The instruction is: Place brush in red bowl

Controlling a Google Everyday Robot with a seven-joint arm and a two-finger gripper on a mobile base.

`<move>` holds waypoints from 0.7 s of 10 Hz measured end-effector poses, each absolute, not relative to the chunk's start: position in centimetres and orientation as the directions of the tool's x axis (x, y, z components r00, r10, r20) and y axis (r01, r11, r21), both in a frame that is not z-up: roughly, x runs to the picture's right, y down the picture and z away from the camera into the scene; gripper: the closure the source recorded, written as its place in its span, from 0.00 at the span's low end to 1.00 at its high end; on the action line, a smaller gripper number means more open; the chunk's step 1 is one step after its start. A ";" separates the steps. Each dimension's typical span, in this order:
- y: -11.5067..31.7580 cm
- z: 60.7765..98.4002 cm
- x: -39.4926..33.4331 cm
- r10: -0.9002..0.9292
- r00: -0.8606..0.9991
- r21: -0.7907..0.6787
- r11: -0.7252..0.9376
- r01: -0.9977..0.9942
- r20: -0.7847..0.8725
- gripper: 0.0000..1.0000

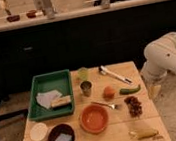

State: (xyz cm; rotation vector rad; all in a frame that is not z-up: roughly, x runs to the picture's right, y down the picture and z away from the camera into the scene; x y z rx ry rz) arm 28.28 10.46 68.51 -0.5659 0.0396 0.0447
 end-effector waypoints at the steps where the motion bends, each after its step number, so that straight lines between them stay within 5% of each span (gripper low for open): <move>1: 10.4 68.6 28.3 0.046 0.997 -0.534 0.843 -0.069 -0.056 0.20; 7: 7.5 71.7 25.4 0.248 0.967 -0.537 0.809 -0.240 -0.058 0.20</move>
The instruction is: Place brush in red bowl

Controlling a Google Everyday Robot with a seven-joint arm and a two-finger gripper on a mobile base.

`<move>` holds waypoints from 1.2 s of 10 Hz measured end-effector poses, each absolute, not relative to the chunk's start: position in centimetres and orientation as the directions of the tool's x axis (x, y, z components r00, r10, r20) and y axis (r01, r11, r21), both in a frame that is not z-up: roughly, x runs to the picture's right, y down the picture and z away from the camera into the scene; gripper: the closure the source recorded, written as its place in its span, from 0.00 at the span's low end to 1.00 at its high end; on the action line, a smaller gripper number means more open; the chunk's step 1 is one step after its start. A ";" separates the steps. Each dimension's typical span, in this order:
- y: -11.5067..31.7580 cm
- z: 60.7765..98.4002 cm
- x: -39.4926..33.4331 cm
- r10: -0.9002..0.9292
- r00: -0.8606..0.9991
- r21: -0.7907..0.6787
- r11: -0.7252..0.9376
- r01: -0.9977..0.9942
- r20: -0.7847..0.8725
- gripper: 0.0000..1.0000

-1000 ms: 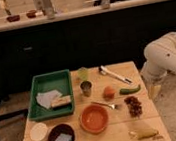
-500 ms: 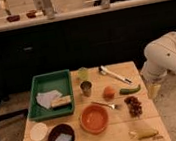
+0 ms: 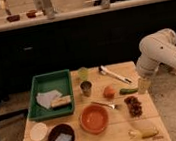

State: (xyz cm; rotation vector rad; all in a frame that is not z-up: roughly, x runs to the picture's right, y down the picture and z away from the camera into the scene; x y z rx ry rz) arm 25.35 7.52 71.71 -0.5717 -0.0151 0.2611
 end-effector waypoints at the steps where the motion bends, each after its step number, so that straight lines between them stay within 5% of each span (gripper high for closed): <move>1: 6.9 72.3 24.9 0.289 0.956 -0.526 0.805 -0.276 -0.059 0.20; 12: 5.8 76.9 24.4 0.565 0.805 -0.366 0.721 -0.589 -0.183 0.20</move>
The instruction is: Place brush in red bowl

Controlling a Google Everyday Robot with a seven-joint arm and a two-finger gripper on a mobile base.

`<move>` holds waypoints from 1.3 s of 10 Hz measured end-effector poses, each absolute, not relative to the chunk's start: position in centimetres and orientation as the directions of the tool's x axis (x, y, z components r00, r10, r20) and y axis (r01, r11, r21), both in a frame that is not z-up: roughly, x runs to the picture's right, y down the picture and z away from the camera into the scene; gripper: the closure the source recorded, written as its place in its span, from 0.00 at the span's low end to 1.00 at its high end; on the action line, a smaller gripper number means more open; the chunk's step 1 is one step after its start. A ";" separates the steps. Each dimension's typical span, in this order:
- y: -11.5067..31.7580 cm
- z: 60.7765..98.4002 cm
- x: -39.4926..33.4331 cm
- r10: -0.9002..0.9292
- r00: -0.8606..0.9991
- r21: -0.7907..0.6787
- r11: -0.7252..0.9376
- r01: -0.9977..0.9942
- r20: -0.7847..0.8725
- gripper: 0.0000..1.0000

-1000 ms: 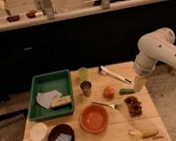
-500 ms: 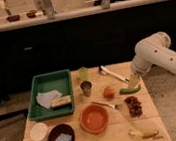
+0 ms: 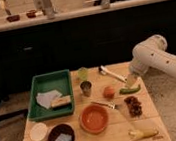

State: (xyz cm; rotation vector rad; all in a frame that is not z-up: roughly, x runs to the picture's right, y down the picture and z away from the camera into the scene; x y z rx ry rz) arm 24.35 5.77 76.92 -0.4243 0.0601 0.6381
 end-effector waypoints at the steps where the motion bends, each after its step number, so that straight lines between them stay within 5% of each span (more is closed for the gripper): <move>1: 5.8 76.9 24.4 0.564 0.805 -0.365 0.721 -0.589 -0.183 0.20; 13: 3.3 80.5 21.7 0.817 0.572 -0.303 0.528 -0.793 -0.076 0.20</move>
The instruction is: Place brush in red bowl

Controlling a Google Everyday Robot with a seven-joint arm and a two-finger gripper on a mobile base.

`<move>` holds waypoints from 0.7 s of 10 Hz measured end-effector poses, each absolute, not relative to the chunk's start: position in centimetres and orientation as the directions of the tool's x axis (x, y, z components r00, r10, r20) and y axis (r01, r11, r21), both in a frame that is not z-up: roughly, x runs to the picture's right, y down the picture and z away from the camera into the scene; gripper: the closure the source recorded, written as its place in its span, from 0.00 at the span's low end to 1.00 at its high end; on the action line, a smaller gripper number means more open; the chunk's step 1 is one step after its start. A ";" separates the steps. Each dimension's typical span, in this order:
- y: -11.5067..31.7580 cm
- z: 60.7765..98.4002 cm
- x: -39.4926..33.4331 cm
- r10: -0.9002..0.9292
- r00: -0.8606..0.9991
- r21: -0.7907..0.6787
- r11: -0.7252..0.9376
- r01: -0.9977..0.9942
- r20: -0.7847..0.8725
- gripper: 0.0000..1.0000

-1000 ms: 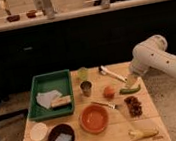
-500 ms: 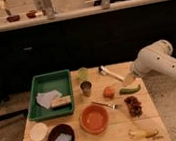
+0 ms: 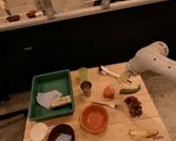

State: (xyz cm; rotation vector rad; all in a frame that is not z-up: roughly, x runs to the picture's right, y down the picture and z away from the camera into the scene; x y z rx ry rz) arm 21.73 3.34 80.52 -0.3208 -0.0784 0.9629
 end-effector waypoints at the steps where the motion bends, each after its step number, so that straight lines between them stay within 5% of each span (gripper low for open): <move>1: 3.1 81.1 21.2 0.820 0.568 -0.300 0.525 -0.796 -0.071 0.20; 7: 3.4 86.0 19.6 0.835 0.541 -0.299 0.493 -0.817 -0.100 0.20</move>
